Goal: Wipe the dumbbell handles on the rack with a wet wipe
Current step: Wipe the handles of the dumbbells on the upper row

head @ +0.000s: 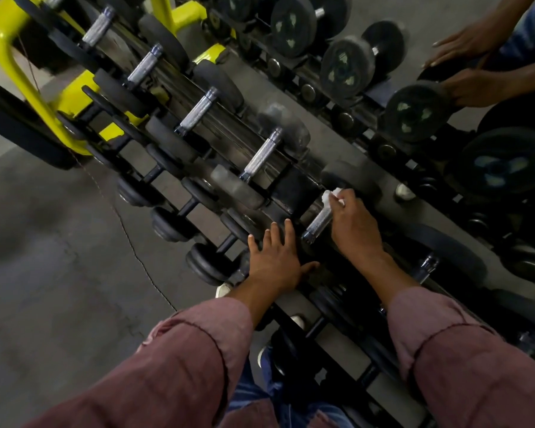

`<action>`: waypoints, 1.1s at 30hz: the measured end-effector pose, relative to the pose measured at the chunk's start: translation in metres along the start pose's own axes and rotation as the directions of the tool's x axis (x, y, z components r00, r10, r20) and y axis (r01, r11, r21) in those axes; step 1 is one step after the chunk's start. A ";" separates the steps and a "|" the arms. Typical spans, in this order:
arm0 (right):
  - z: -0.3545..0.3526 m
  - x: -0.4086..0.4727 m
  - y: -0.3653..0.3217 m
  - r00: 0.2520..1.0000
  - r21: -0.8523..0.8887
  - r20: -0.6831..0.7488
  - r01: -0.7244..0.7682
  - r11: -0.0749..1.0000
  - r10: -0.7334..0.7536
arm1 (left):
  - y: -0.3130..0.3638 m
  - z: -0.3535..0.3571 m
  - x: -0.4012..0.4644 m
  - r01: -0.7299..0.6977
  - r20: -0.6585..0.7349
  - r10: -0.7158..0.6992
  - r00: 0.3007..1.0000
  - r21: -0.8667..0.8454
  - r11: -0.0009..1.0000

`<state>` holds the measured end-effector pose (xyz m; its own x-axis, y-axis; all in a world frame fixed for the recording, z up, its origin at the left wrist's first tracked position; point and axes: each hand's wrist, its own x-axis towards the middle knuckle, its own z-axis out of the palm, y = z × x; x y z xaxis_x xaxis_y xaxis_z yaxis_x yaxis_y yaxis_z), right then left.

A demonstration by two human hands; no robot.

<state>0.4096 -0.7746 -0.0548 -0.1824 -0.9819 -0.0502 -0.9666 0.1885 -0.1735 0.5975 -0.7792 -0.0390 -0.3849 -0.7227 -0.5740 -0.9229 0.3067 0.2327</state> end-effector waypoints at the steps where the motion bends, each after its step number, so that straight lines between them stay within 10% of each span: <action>1: 0.002 -0.002 -0.002 1.000 0.008 0.003 0.009 1.000 -0.009 | 0.000 0.000 0.000 -0.003 0.001 0.003 1.000 0.001 1.000; 8: 0.014 -0.023 -0.005 0.975 0.015 0.037 0.217 0.976 -0.218 | -0.001 0.004 0.001 -0.013 -0.001 0.013 1.000 0.016 1.000; 17: 0.002 -0.016 -0.024 0.974 0.248 -0.031 -0.210 0.946 0.225 | -0.001 0.004 0.001 -0.010 -0.017 0.011 1.000 0.035 0.999; 23: 0.000 -0.016 -0.047 0.842 0.618 0.107 -0.473 0.628 0.528 | -0.002 0.005 0.001 -0.021 -0.033 0.022 0.999 0.033 0.999; 33: 0.000 -0.009 -0.024 0.724 0.756 0.465 -0.624 0.196 0.509 | -0.002 0.008 0.002 -0.022 -0.045 0.023 0.999 0.038 0.999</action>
<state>0.4344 -0.7700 -0.0498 -0.5409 -0.6070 -0.5822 0.0603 0.6625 -0.7467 0.5989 -0.7765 -0.0466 -0.4063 -0.7424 -0.5327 -0.9134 0.3454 0.2154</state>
